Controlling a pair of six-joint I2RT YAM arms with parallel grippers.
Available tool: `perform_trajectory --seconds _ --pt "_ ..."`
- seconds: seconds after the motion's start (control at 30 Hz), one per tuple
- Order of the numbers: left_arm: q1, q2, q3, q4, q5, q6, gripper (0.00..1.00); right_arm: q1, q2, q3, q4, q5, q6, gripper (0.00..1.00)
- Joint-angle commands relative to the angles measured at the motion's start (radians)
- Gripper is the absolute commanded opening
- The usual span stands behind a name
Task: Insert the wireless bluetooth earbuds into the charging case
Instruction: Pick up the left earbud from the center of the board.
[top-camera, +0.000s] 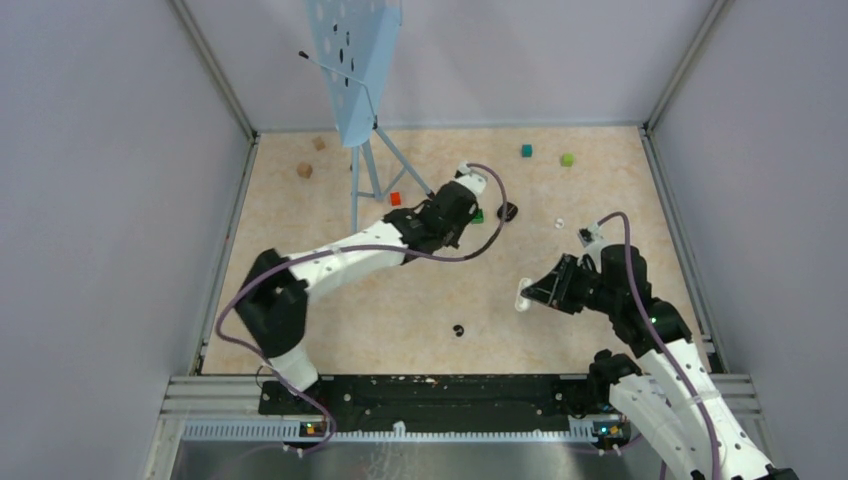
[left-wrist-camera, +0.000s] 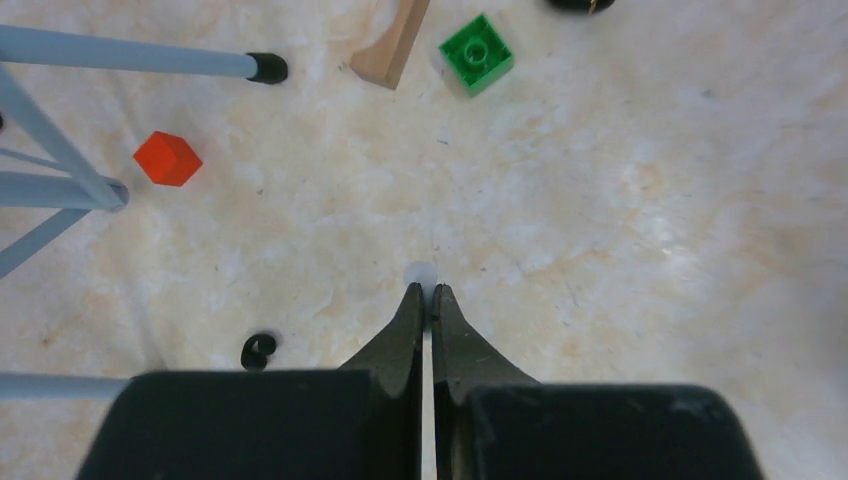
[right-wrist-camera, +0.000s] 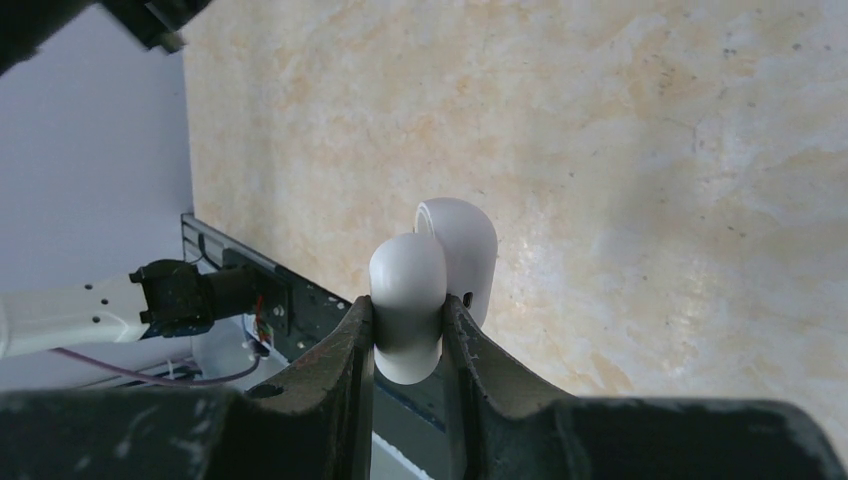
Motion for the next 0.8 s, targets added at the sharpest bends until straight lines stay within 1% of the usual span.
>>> perform_trajectory --seconds 0.0,0.07,0.17,0.23,0.27,0.33,0.37,0.4,0.47,0.57,0.67,0.77 --pt "0.002 -0.255 -0.102 0.068 0.111 -0.071 0.00 -0.009 -0.004 -0.018 0.136 -0.098 0.008 0.00" --pt "0.003 -0.323 -0.141 0.070 0.133 -0.089 0.00 -0.009 0.000 -0.033 0.160 -0.107 0.024 0.00" --pt "0.003 -0.407 -0.180 0.059 0.224 -0.127 0.00 -0.009 -0.001 -0.062 0.208 -0.136 0.047 0.00" --pt "0.003 -0.459 -0.218 0.086 0.329 -0.161 0.00 -0.009 -0.010 -0.093 0.270 -0.176 0.055 0.00" --pt "0.003 -0.484 -0.244 0.112 0.418 -0.184 0.00 -0.009 -0.019 -0.115 0.322 -0.196 0.061 0.00" --pt "0.002 -0.531 -0.296 0.176 0.503 -0.263 0.00 -0.008 -0.047 -0.161 0.423 -0.250 0.090 0.00" --pt "0.002 -0.548 -0.323 0.204 0.541 -0.347 0.00 -0.008 -0.065 -0.197 0.488 -0.283 0.114 0.00" --pt "0.001 -0.562 -0.354 0.237 0.578 -0.392 0.00 -0.009 -0.079 -0.221 0.539 -0.301 0.140 0.00" --pt "-0.001 -0.592 -0.419 0.318 0.637 -0.466 0.00 -0.009 -0.095 -0.246 0.581 -0.315 0.167 0.00" --pt "-0.001 -0.635 -0.504 0.447 0.693 -0.533 0.00 -0.008 -0.090 -0.263 0.603 -0.324 0.185 0.00" --pt "-0.001 -0.646 -0.525 0.489 0.727 -0.565 0.00 -0.009 -0.094 -0.291 0.648 -0.337 0.224 0.00" --pt "-0.001 -0.647 -0.539 0.525 0.764 -0.596 0.00 -0.008 -0.088 -0.353 0.800 -0.360 0.315 0.00"
